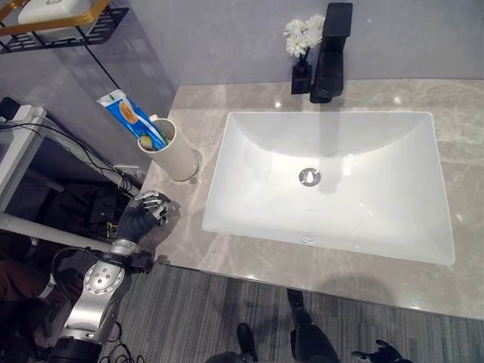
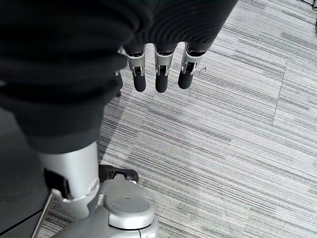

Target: Put brush and paste in cup on sink, flatten towel.

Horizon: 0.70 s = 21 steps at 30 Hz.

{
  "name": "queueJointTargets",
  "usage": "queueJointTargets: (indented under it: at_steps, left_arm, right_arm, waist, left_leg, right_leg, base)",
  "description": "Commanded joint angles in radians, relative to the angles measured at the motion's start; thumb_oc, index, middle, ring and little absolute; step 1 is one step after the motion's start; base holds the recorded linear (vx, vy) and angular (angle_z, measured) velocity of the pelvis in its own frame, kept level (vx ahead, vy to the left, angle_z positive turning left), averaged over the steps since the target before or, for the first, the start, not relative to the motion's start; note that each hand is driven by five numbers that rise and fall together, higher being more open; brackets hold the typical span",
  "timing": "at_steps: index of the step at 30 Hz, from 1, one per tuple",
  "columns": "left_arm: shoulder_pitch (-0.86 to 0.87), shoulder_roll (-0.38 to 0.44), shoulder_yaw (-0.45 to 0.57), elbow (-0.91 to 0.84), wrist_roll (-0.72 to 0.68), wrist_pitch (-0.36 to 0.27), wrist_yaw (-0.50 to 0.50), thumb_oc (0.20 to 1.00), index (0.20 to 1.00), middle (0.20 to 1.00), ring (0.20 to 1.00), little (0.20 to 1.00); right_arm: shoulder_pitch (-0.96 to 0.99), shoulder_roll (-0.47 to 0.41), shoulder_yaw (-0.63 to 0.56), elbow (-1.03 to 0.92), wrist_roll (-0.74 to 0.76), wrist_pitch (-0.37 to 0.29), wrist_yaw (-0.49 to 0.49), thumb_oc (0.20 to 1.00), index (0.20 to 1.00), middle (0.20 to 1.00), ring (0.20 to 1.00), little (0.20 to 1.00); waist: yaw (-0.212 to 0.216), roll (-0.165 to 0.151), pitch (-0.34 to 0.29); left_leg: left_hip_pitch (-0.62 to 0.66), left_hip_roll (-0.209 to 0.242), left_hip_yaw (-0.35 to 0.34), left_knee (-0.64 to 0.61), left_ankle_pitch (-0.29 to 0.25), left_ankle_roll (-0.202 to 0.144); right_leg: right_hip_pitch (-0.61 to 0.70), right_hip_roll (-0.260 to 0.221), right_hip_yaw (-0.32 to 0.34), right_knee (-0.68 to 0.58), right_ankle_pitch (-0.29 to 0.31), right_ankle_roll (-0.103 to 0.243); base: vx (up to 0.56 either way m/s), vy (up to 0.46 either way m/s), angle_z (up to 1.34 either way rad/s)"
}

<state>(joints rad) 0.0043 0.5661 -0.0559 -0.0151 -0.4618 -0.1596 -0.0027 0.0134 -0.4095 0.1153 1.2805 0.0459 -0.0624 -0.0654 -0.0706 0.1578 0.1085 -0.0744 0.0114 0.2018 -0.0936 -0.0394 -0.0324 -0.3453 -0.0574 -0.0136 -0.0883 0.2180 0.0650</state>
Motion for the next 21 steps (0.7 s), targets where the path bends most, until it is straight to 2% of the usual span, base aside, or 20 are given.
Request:
queueJointTargets:
  at_steps: [1,13,21]
  left_arm:
    - [-0.044,-0.006,0.029,0.030,-0.034,-0.009,0.041,0.200,0.200,0.200,0.200,0.200]
    - [-0.219,-0.031,0.006,0.056,-0.028,-0.023,0.136,0.200,0.200,0.200,0.200,0.200]
    - [-0.362,-0.041,-0.003,0.136,-0.017,-0.043,0.219,0.200,0.200,0.200,0.200,0.200]
  right_arm:
    - [-0.026,0.025,0.035,0.049,0.011,0.018,-0.016,1.000,1.000,1.000,1.000,1.000]
    - [-0.041,0.019,0.055,0.035,0.016,0.018,-0.033,1.000,1.000,1.000,1.000,1.000]
    - [-0.046,0.017,0.078,0.033,0.005,0.021,-0.035,1.000,1.000,1.000,1.000,1.000]
  waist:
    - [-0.037,-0.041,-0.015]
    - [-0.063,-0.042,-0.011]
    - [-0.084,-0.048,-0.016]
  left_leg:
    - [-0.004,-0.029,0.000,0.006,0.027,-0.019]
    - [-0.029,-0.021,0.005,0.006,0.030,-0.026]
    - [-0.040,-0.017,0.019,0.006,0.027,-0.029]
  right_leg:
    - [0.034,-0.012,-0.008,0.001,-0.048,0.043]
    - [0.003,-0.004,-0.005,0.001,-0.046,0.040]
    - [-0.015,0.004,0.006,0.001,-0.042,0.039]
  base:
    - [0.00,0.000,0.00]
    - [0.00,0.000,0.00]
    - [0.00,0.002,-0.02]
